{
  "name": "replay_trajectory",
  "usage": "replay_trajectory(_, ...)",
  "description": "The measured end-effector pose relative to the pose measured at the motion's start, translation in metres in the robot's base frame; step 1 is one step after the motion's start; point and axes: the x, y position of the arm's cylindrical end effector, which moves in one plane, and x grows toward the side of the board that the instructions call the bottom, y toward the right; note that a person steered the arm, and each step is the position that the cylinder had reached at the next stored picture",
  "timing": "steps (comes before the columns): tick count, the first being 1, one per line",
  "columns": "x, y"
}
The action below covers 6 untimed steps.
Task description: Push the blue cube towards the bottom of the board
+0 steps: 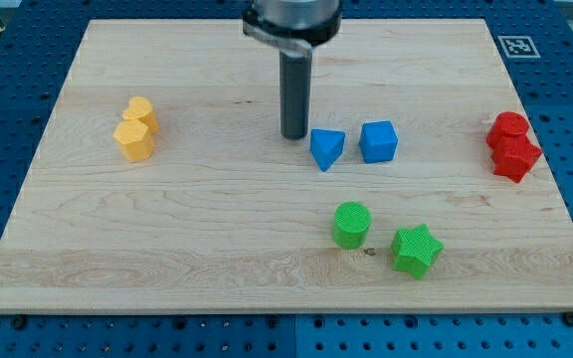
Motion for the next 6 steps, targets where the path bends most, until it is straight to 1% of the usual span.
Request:
replay_trajectory(1,0.001,0.052)
replay_trajectory(2,0.039,0.118)
replay_trajectory(3,0.065,0.183)
replay_trajectory(4,0.065,0.186)
replay_trajectory(5,0.064,0.152)
replay_trajectory(6,0.078,0.151)
